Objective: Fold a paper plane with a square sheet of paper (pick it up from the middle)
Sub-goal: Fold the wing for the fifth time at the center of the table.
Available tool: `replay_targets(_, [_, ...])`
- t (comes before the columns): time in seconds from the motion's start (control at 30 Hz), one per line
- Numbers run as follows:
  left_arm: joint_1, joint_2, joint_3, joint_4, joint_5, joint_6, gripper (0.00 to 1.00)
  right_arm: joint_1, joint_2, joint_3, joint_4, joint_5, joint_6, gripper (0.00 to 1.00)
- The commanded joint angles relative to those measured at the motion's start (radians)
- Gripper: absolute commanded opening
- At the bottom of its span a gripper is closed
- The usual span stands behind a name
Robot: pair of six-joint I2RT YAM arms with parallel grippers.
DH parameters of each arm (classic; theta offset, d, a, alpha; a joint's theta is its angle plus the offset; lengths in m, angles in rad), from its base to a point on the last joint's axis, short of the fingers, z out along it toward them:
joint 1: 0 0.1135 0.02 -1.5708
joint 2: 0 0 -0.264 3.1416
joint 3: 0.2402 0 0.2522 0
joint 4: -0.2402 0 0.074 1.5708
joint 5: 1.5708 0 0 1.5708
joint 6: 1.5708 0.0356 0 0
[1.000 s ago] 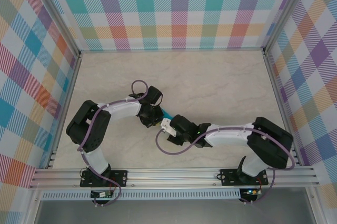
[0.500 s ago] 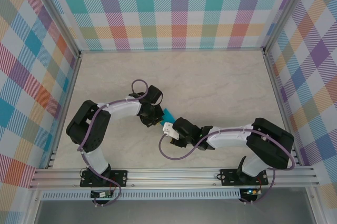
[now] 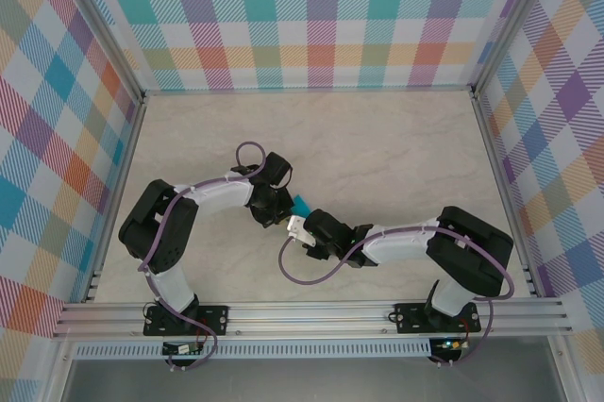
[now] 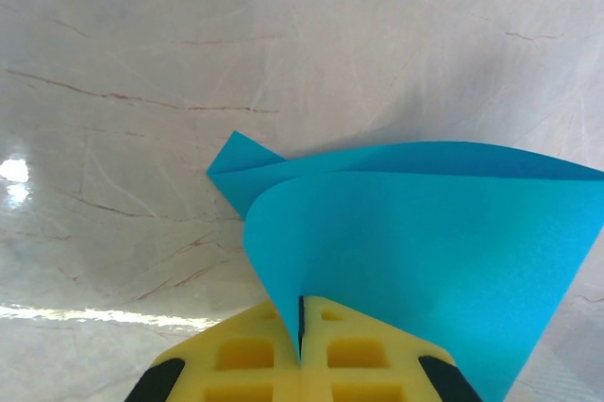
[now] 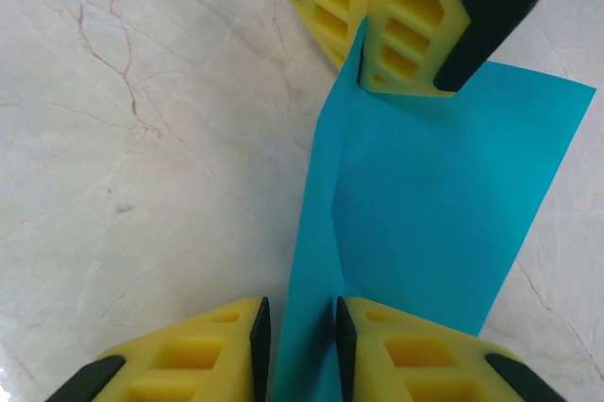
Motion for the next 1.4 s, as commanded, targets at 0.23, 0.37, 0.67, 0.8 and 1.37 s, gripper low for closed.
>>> replay_targets(0.23, [0.015,-0.02,0.021,-0.044,-0.006,0.016,0.09,-0.025,-0.004,0.019,0.011,0.001,0.042,0.05])
replay_targets(0.37, [0.015,-0.066,0.022,-0.059,-0.037,0.021,0.29,-0.044,-0.027,0.013,0.002,-0.079,0.083,0.0])
replay_targets(0.67, [0.022,-0.249,0.011,-0.143,-0.169,0.029,0.6,-0.166,-0.103,-0.027,0.042,-0.406,0.284,0.0])
replay_targets(0.8, [0.022,-0.315,-0.009,-0.152,-0.195,0.026,0.6,-0.227,-0.086,-0.045,0.086,-0.537,0.379,0.0])
replay_targets(1.37, [0.023,-0.359,-0.085,-0.111,-0.182,0.005,0.59,-0.326,0.037,-0.038,0.153,-0.771,0.595,0.0])
